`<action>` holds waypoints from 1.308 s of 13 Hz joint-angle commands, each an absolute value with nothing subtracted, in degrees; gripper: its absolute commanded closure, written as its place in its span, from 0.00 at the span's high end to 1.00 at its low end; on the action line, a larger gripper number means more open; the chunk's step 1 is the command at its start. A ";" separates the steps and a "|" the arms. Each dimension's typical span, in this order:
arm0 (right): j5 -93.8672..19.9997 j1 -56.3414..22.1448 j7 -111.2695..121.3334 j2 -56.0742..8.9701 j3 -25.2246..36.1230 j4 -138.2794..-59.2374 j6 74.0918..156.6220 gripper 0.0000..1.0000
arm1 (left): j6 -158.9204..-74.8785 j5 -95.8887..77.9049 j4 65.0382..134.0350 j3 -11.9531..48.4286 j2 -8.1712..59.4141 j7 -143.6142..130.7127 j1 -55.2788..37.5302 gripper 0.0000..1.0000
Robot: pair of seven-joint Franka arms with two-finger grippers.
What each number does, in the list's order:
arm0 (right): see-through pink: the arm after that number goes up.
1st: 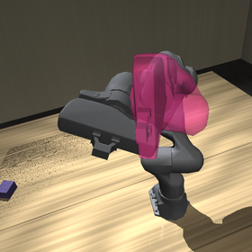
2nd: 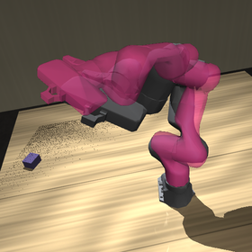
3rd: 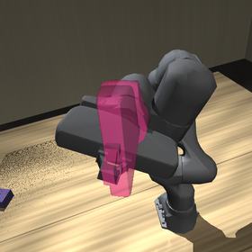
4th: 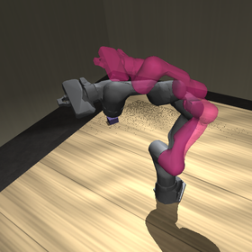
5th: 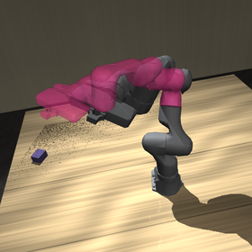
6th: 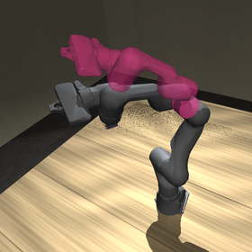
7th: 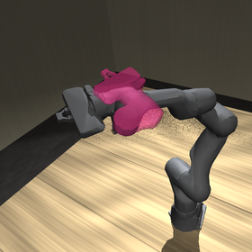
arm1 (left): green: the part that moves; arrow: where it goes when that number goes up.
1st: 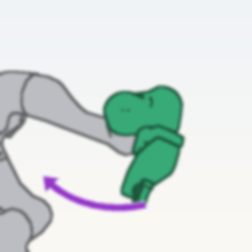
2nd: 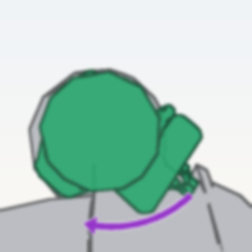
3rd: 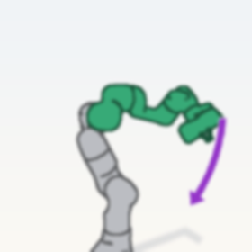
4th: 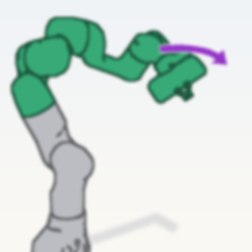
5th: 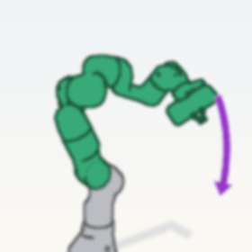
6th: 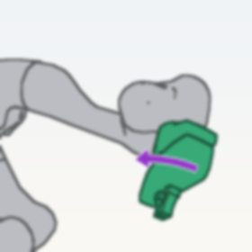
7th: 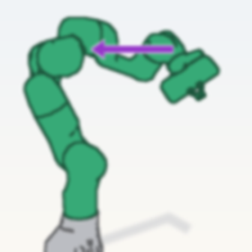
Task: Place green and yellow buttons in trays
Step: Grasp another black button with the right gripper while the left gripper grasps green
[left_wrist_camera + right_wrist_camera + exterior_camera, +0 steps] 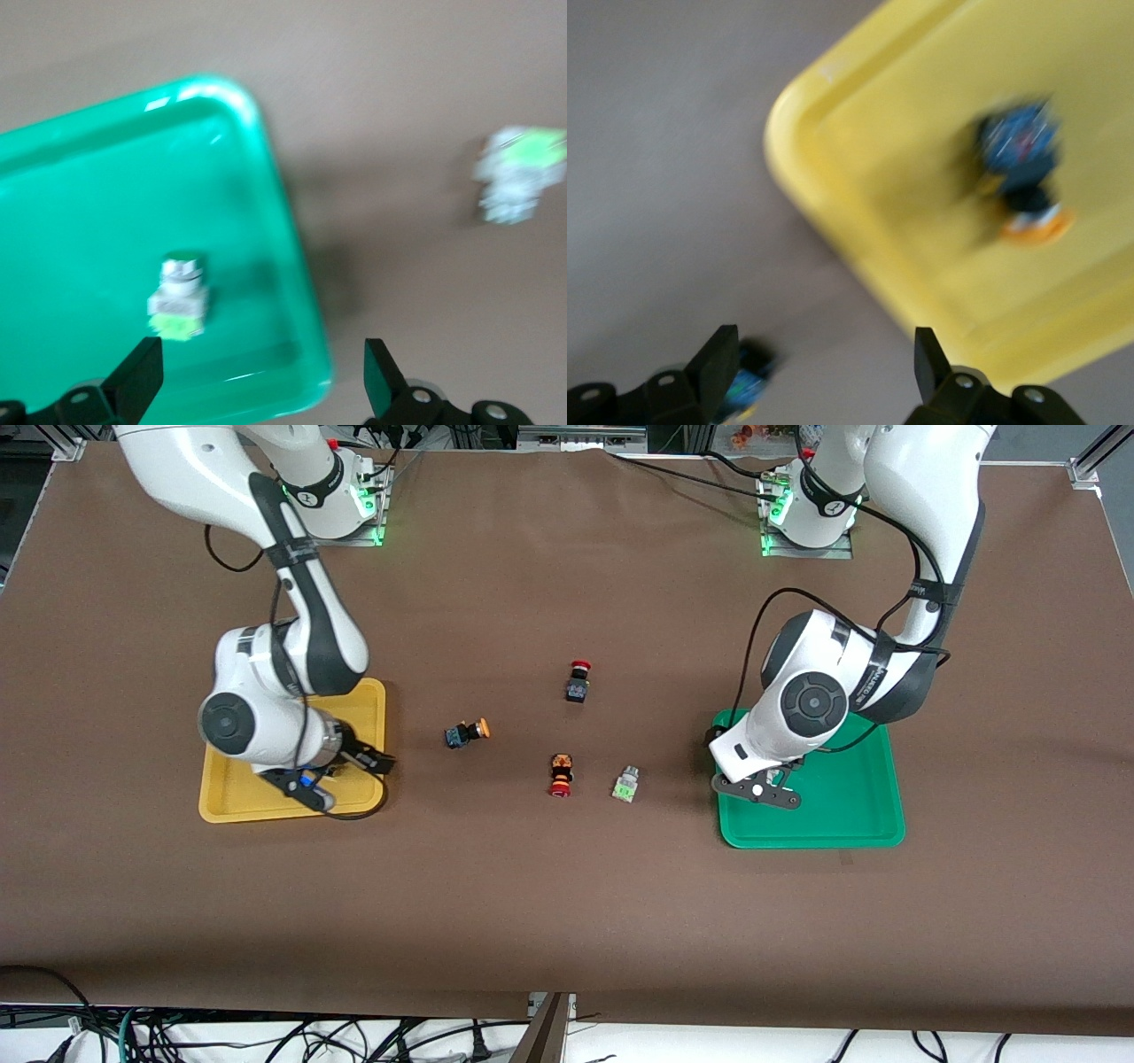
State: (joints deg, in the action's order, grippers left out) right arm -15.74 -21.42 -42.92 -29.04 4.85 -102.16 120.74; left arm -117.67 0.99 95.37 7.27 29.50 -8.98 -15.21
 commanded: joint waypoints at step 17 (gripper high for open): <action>-23.39 -28.04 -46.89 -29.90 5.33 -109.87 131.09 0.00 | -131.67 5.19 80.68 6.59 48.35 -14.94 -26.81 0.00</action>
State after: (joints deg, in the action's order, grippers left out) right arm -22.90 -28.02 -53.96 -33.27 1.63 -108.84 135.58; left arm -133.18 4.06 81.10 6.96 49.87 -14.31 -27.27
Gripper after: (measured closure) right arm 0.568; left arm 0.555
